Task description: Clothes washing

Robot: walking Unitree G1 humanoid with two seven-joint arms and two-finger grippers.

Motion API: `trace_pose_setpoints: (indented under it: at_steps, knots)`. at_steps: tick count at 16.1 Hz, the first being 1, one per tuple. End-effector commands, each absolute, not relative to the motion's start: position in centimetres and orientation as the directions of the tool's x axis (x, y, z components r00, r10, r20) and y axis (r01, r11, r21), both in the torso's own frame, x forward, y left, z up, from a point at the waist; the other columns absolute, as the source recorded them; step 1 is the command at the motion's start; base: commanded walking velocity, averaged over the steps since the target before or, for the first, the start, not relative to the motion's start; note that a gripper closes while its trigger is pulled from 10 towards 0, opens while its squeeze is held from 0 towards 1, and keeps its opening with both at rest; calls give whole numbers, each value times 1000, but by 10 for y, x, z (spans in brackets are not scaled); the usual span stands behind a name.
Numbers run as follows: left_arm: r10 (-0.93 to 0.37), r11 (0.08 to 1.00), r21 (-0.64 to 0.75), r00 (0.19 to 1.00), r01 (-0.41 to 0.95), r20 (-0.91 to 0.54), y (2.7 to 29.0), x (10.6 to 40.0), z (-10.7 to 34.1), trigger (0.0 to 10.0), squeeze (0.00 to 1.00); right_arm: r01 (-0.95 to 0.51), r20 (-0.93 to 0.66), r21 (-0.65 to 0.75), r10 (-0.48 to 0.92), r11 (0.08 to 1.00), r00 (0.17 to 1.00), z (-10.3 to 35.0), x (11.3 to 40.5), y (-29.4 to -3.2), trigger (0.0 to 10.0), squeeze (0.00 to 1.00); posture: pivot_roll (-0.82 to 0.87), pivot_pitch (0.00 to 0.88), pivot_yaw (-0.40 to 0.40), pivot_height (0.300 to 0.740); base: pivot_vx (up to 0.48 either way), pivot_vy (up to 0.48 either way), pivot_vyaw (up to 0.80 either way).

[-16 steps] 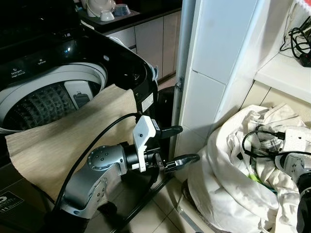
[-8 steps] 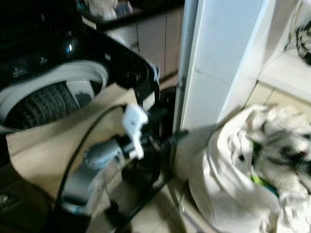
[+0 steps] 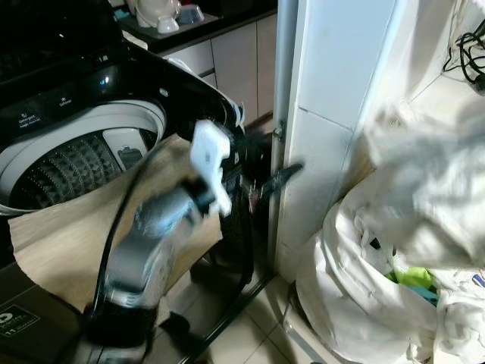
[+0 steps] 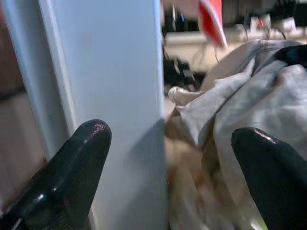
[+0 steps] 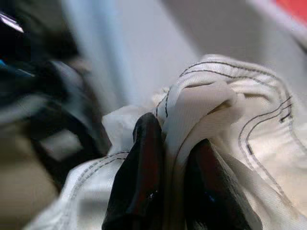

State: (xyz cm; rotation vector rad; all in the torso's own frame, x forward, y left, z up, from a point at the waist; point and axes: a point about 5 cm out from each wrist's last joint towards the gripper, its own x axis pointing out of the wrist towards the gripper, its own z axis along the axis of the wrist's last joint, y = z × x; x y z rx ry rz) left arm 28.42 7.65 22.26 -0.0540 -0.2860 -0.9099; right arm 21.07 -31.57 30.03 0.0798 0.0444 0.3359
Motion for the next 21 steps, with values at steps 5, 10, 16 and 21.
trace_pose_setpoints:
  at_steps: [5, 10, 16, 21]
  knots:
    - [-756, 544, 30, 475, 838, 450, 60, 293, 280, 10000, 1000, -556, 101, 125, 547, 822, 831, 321, 236, -267, 0, 0, -138, 0, 57, 740, 0, 0, 0]
    - [-835, 414, -40, 397, 909, 380, 30, 286, 274, 10000, 1000, -699, 93, 166, 695, 695, 713, 310, 249, -220, 0, 0, -121, 0, 39, 740, 0, 0, 0]
    - [-842, 525, -7, 521, 851, 138, 22, 299, 238, 10000, 0, -739, 146, 182, 726, 648, 672, 315, 251, -203, 0, 0, -121, 0, 44, 740, 0, 0, 0]
    - [-837, 532, -15, 528, 847, 141, 25, 302, 238, 0, 0, -738, 152, 194, 723, 646, 674, 315, 250, -197, 0, 0, -124, 0, 50, 740, 0, 0, 0]
